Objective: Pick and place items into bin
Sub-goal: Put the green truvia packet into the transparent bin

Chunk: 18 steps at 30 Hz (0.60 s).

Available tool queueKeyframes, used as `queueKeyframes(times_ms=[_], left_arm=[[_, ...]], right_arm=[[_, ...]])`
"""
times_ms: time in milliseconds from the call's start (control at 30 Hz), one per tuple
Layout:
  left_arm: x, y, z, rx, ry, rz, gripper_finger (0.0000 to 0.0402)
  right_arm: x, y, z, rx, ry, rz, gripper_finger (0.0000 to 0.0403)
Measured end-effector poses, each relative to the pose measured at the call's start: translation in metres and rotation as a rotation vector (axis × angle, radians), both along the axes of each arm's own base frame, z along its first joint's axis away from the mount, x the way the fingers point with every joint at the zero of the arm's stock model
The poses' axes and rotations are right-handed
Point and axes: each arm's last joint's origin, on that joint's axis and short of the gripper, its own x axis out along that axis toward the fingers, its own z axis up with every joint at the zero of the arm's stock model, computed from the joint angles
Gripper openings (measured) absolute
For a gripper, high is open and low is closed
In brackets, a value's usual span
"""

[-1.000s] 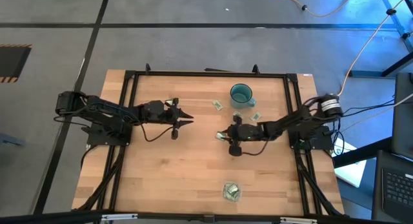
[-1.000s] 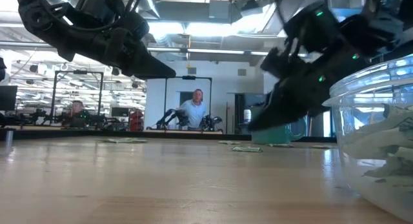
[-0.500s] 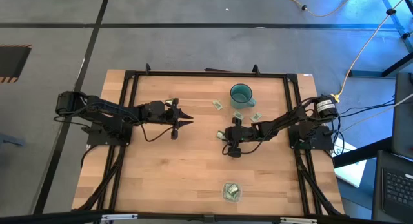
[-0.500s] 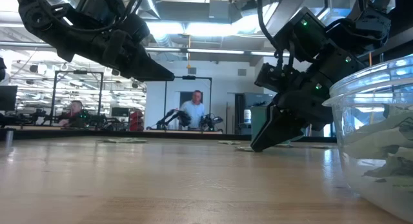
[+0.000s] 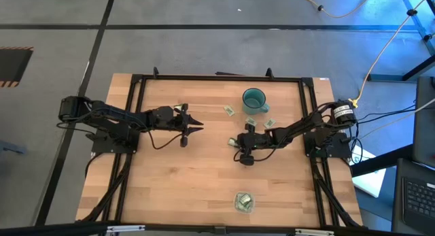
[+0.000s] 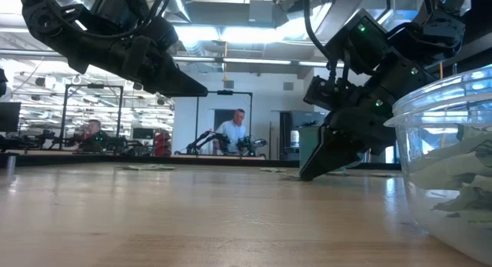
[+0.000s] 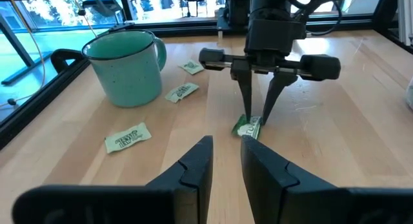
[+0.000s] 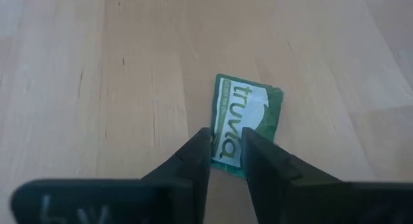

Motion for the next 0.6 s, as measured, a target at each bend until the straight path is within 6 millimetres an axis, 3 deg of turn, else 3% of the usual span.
queueKeyframes(times_ms=[267, 600], left_arm=[[0.000, 0.000, 0.000, 0.000, 0.000, 0.000, 0.0075], [0.000, 0.000, 0.000, 0.000, 0.000, 0.000, 0.0075]], right_arm=[[0.000, 0.000, 0.000, -0.002, 0.002, 0.002, 0.0047], [0.000, 0.003, 0.012, 0.005, -0.021, 0.018, 0.0038]])
